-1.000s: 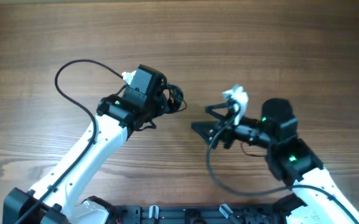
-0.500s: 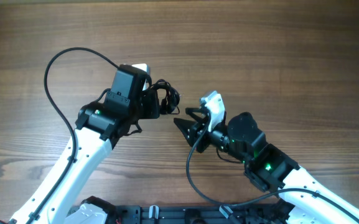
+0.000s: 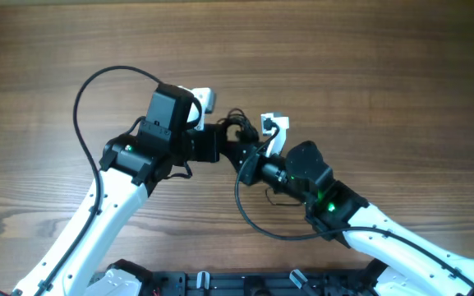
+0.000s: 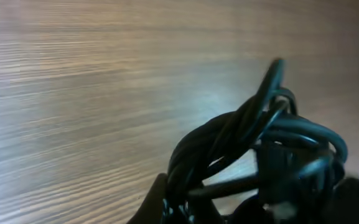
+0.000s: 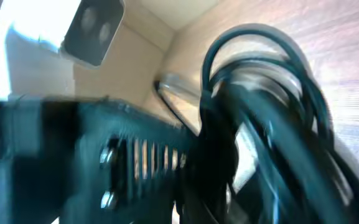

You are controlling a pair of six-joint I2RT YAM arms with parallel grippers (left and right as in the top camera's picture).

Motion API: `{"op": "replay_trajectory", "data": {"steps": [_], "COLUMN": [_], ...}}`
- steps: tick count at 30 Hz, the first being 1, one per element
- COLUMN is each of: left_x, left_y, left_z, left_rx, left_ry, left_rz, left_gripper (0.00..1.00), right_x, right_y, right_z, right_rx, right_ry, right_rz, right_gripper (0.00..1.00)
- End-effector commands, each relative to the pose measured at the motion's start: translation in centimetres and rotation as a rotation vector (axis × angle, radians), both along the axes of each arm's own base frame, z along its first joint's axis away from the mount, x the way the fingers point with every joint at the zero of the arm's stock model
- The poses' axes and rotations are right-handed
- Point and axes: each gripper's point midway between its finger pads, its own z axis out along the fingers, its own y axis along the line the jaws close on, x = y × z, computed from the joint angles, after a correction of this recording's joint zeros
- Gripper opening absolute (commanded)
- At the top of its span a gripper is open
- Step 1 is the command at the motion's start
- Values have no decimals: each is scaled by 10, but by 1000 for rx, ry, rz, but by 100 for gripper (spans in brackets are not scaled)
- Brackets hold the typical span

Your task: Untangle cables

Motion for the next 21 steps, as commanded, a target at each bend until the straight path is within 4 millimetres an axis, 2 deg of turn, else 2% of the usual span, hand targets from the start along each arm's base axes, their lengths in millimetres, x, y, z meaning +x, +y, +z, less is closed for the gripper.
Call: {"op": "replay_trajectory", "data": {"steps": [1,2,4,5,6,7,8,9,11,13,15,16,17,19,21], "left_x": [-31,-27,-10,0,8,14,17,13,-3,-19,-28,-31,-32,-26,-10], "left_y": [-37,-34,-14,0,13,24,30,25,9,-2,-4,-5,-5,1,19], "left_z": [27,25,22,22,23,24,25,29,36,39,35,33,33,28,16], "left_rx": [-160,-143,-87,-71,-65,-66,-81,-108,-155,-185,-171,-168,-167,-122,-30], "left_ry": [-31,-44,-75,-85,-93,-96,-93,-113,-159,-180,-169,-160,-158,-156,-116], "left_rz": [-270,-260,-178,-128,-81,-44,-28,-96,-264,-387,-426,-435,-436,-400,-248], "left_gripper": [4,4,4,4,4,4,4,4,4,4,4,4,4,4,4], "right_x": [15,14,10,4,-4,-10,-14,-15,-14,-15,-16,-15,-13,-9,-8], "right_y": [-7,-7,-9,-12,-17,-23,-37,-47,-54,-46,-33,-27,-22,-20,-20], "right_z": [-3,-2,14,31,50,62,68,66,48,30,25,20,15,6,1], "right_rx": [-21,-19,-26,-27,-37,-51,-74,-102,-152,-173,-154,-147,-142,-155,-154], "right_ry": [-7,-10,-89,-165,-257,-322,-342,-328,-269,-222,-215,-212,-207,-186,-157], "right_rz": [-82,-81,-55,-24,16,40,26,11,6,54,115,140,159,153,147], "right_gripper": [10,14,18,27,47,59,66,68,70,70,68,57,33,4,4]}}
